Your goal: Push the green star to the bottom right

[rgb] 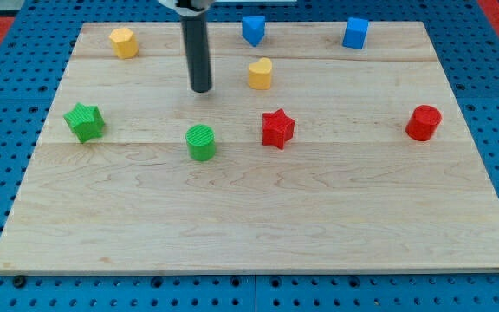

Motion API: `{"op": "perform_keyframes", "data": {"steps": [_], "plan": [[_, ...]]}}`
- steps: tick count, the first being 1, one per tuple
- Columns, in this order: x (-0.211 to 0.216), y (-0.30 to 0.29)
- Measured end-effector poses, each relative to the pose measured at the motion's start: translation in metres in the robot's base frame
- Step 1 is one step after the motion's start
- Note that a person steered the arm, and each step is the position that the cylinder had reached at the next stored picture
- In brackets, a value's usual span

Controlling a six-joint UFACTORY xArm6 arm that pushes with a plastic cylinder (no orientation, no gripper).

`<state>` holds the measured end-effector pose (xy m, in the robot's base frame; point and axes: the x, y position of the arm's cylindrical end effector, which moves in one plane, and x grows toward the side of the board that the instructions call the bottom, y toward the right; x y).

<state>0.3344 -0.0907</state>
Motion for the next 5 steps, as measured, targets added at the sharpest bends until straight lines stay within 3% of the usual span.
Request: {"op": "perform_keyframes", "data": {"steps": [3,5], "plan": [[-0.002,-0.107],[0.021,-0.153]]}}
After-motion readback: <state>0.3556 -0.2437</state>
